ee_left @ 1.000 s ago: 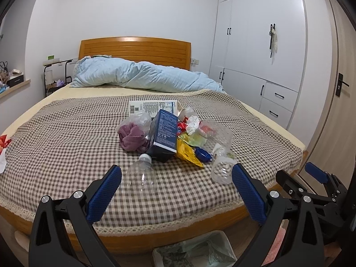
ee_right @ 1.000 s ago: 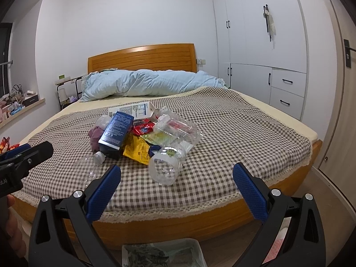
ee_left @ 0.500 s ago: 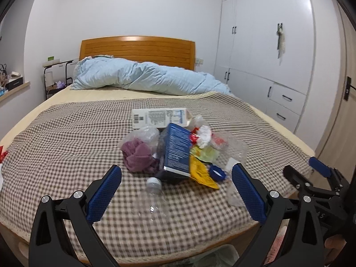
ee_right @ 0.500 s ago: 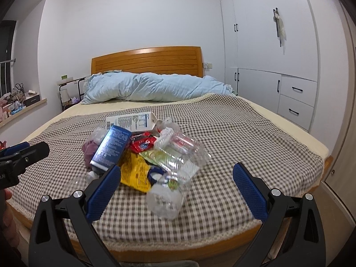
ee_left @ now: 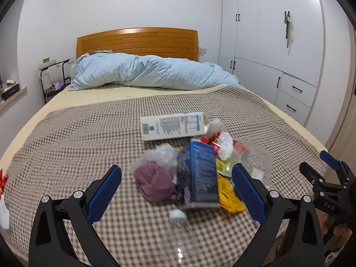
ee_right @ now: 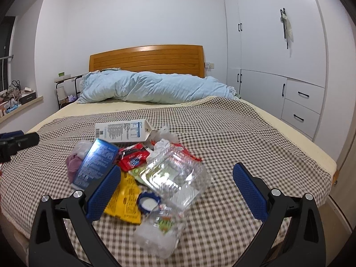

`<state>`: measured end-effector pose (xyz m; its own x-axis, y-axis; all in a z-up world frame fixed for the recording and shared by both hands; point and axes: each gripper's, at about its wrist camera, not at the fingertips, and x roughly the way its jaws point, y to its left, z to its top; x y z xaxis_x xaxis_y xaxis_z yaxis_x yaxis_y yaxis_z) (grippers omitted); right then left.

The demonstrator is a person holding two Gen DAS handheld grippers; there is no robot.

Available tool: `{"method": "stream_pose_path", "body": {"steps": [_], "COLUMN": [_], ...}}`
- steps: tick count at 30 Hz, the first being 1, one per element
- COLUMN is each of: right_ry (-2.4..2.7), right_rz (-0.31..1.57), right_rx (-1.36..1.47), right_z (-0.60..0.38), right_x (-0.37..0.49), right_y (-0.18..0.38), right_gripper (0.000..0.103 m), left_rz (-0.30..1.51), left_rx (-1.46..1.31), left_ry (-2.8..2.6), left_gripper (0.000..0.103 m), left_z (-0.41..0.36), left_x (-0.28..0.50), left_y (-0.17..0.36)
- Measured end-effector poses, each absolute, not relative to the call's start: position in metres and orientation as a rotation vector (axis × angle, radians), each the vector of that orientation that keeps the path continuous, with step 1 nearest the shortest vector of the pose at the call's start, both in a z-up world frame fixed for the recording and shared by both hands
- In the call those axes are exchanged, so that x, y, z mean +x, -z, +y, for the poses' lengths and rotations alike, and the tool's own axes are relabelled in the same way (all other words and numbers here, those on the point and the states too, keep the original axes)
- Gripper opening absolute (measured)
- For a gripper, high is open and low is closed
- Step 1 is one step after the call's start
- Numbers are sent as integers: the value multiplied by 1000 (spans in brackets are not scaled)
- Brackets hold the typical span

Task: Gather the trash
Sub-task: 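Move both tools toward the pile of trash on the bed, then grasp the white milk carton with the left tool and lift it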

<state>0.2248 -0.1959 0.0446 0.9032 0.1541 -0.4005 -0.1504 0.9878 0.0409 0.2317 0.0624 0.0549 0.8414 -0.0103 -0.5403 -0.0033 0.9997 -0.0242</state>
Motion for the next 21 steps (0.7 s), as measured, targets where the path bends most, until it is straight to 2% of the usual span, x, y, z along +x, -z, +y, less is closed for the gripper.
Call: {"method": "stream_pose_path", "body": {"steps": [7, 21], "right_ry": [-156, -64], "right_rz": [419, 508], "right_rx": [28, 155], "right_z": [-200, -244], "right_x": [258, 344], "right_y": [-43, -16], "right_gripper": [97, 97], "left_rz": [564, 621], "left_rx": [-1, 286], "left_ry": [76, 102], "left_gripper": [96, 96], "left_z": [75, 70], "left_x": [268, 365], "left_y": [-61, -57]}}
